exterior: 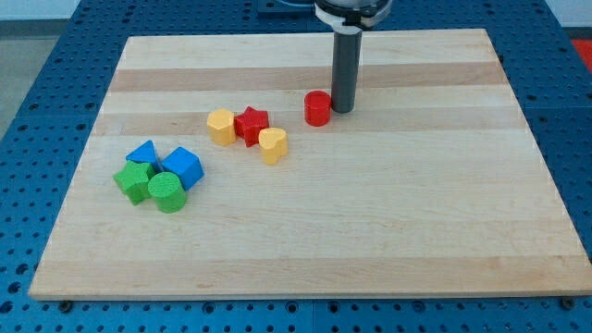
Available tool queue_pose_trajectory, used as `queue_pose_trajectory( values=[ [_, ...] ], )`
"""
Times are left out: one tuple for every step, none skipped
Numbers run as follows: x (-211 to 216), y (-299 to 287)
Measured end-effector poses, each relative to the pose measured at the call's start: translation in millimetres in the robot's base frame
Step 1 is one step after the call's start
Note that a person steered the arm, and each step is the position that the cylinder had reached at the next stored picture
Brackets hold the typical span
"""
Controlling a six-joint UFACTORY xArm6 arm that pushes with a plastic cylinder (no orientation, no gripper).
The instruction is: Move the red circle above the red star
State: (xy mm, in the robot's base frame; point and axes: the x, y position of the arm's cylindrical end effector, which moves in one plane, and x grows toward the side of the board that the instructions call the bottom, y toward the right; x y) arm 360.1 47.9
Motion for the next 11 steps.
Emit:
queue_pose_trajectory(
  values=[
    [6.1, 1.8],
    [12.5, 28.2],
    [12.9, 43.4],
    [12.9, 43.4],
    [13.0, 39.1],
    [15.2, 33.5],
    [38.8, 33.5],
    [52.8, 32.3],
    [47.9, 9.5],
    [14.2, -16.2],
    [-15.4, -38.8]
  ],
)
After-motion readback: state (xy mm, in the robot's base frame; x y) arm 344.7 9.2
